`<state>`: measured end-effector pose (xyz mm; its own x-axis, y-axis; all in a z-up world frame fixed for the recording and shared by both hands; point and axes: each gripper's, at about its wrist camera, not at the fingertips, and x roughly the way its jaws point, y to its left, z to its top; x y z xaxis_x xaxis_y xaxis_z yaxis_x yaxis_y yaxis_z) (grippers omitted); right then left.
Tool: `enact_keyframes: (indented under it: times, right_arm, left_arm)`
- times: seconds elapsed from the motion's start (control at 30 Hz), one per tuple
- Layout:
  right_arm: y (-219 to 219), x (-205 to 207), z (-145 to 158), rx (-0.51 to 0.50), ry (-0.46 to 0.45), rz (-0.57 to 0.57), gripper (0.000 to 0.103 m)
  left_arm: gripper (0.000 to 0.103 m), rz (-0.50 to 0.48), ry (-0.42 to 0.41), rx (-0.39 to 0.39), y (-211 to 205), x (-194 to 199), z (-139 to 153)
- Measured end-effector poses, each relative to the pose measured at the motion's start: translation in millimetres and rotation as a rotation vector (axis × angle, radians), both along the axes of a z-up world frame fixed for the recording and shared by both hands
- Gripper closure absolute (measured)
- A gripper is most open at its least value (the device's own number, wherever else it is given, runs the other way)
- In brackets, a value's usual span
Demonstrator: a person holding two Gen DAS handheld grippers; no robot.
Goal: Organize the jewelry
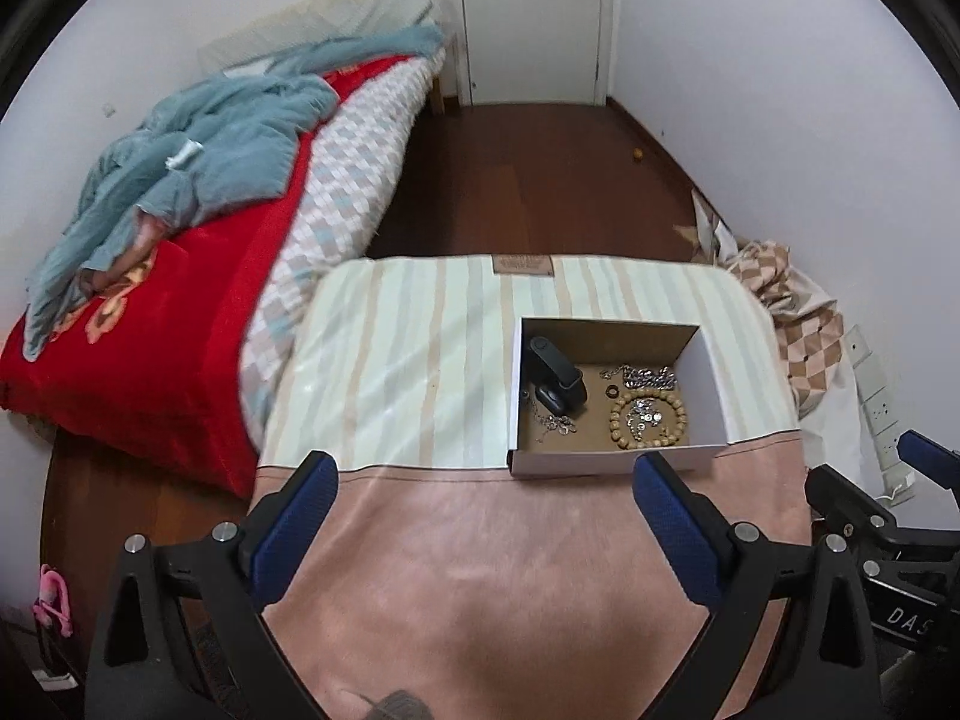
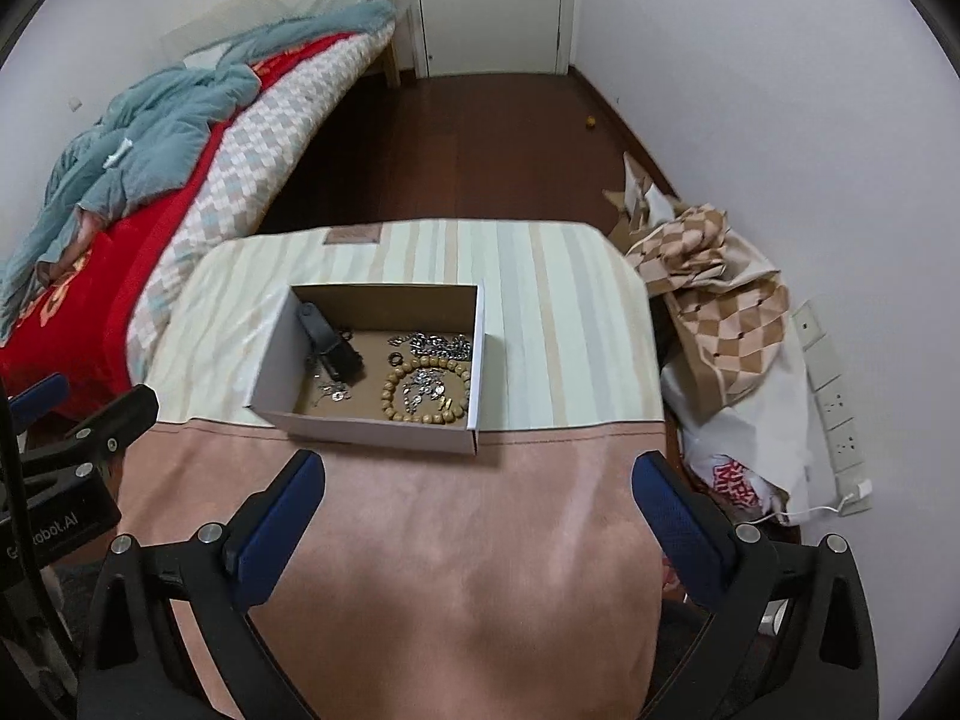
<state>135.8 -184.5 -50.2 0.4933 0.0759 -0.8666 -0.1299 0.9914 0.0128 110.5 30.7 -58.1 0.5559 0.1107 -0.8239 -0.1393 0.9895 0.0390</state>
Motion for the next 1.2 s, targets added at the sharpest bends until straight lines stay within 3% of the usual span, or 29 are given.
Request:
enact_keyframes:
  times: [0.33,0.7,1.0,1.2]
  right_arm:
    - [-8.7,-74.8,80.6,0.018,-0.126,0.009,0.0]
    - [-17.3,-135.6,162.8,0.03,-0.266,0.018,0.0]
    - [-19.1,-153.6,187.0,0.031,-0.284,0.026,0.0]
    - [-25.4,-137.5,183.2,0.034,-0.268,0.011,0.0]
  left_arm:
    - [0.003,-0.008,-0.088,-0.025,-6.4,-65.0,60.6]
    - [0.003,-0.03,-0.151,-0.041,-12.4,-109.2,116.0]
    - [0.003,-0.035,-0.174,-0.042,-13.6,-117.3,128.2]
    - [0.002,-0.03,-0.165,-0.032,-12.8,-105.0,127.8]
